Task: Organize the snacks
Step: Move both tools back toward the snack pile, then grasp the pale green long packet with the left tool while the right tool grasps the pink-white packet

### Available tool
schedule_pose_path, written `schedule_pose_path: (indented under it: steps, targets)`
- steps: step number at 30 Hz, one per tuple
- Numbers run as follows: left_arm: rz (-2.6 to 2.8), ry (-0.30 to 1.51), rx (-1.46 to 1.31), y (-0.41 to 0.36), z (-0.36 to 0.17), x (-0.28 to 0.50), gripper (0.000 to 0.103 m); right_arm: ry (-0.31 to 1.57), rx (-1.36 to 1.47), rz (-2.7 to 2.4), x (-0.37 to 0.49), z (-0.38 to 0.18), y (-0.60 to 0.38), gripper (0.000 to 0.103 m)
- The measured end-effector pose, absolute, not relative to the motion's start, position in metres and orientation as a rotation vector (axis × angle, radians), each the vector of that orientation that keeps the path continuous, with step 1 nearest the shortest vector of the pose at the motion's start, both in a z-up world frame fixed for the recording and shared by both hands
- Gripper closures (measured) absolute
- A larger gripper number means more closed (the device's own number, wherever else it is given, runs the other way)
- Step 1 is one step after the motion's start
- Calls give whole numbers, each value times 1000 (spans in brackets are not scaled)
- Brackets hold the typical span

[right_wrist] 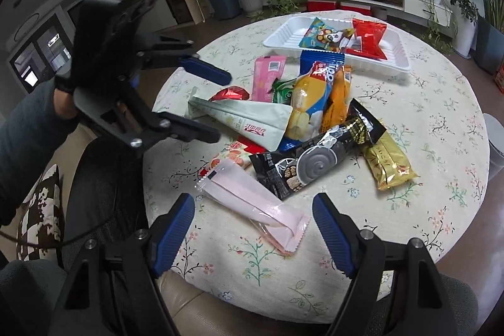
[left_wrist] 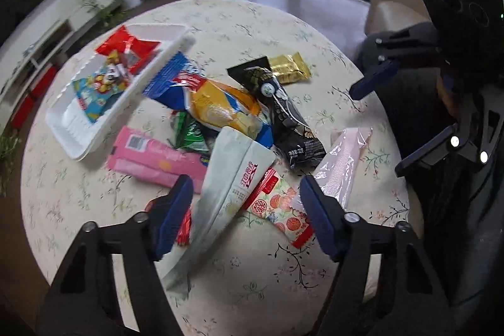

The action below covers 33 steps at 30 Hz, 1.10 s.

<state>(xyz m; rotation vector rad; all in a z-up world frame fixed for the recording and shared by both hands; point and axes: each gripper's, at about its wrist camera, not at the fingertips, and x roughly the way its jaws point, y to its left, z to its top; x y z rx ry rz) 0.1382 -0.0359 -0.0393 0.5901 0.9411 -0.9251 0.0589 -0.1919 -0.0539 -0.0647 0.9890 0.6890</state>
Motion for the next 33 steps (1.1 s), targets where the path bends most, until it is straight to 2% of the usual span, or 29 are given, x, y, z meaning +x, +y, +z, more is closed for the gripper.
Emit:
schedule_pose_path:
  steps: [14, 17, 21, 33]
  targets:
    - [-938, 1022, 665, -34, -73, 156, 42, 1028, -59, 753, 69, -69, -187, 24]
    - [-942, 1037, 661, -34, -76, 157, 42, 1043, -116, 783, 73, -72, -178, 26]
    - [-933, 1041, 676, -33, -77, 155, 50, 1063, -231, 800, 77, -79, -165, 31]
    - [-895, 1130, 737, -26, -83, 167, 50, 1120, -400, 863, 82, -94, -147, 38]
